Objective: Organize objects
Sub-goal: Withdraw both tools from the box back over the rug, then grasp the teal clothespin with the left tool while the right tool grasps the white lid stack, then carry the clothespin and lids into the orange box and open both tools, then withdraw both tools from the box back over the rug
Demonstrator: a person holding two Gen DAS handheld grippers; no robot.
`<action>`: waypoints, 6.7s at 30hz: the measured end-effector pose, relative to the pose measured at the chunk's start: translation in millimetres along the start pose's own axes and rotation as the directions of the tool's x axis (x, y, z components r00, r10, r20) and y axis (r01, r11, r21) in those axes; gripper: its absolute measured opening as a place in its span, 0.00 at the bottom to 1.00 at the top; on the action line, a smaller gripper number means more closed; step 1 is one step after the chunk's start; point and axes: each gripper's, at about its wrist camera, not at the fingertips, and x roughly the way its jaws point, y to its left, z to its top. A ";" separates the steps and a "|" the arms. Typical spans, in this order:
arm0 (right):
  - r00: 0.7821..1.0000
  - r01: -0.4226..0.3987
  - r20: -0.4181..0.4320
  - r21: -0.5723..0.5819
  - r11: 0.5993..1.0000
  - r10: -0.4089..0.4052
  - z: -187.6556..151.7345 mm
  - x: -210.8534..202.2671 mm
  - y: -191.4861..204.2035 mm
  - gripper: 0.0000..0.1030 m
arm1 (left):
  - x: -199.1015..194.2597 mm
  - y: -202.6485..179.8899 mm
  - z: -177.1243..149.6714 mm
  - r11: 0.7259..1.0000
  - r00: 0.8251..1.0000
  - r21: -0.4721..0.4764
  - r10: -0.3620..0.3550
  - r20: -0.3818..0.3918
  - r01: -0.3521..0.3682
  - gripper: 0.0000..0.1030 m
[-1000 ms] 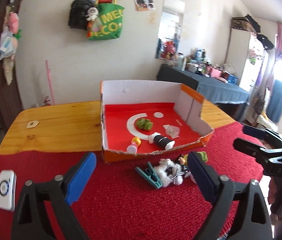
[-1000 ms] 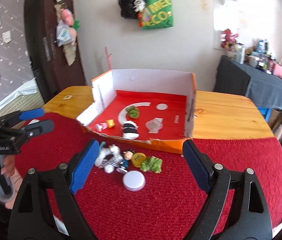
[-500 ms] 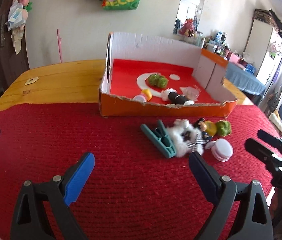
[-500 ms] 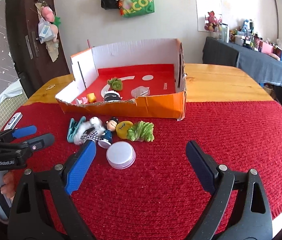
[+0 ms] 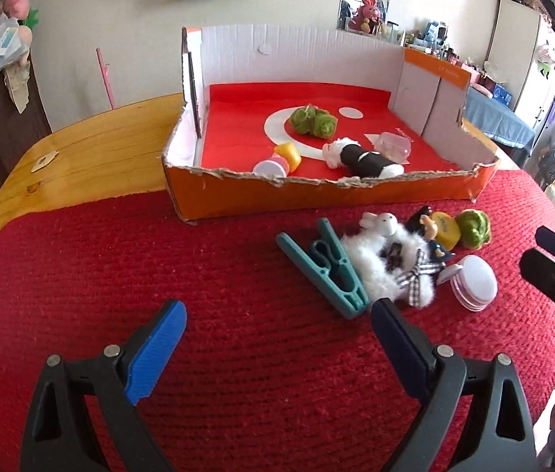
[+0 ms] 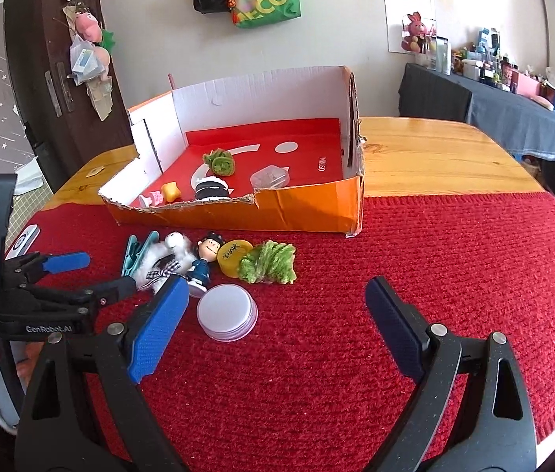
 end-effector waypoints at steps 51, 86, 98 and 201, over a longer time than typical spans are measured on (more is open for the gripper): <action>0.991 0.033 -0.120 -0.150 0.988 -0.051 -17.1 36.0 31.7 0.44 | 9.5 -1.2 20.9 0.969 0.980 0.151 -0.197 -0.010 0.196 0.23; 0.999 0.011 0.049 -0.134 0.991 -0.005 28.2 -10.2 36.6 0.38 | -61.4 2.4 38.8 0.939 0.946 0.211 -0.300 0.121 0.271 0.22; 0.999 -0.008 0.031 -0.166 0.986 0.013 85.1 16.7 25.5 0.38 | -50.9 -5.0 87.3 0.925 0.952 0.288 -0.287 0.108 0.246 0.22; 0.902 0.036 -0.423 -0.117 0.992 -0.083 170.0 155.2 -41.9 0.45 | 56.0 -32.9 135.3 0.899 0.975 0.385 -0.162 -0.150 0.208 0.34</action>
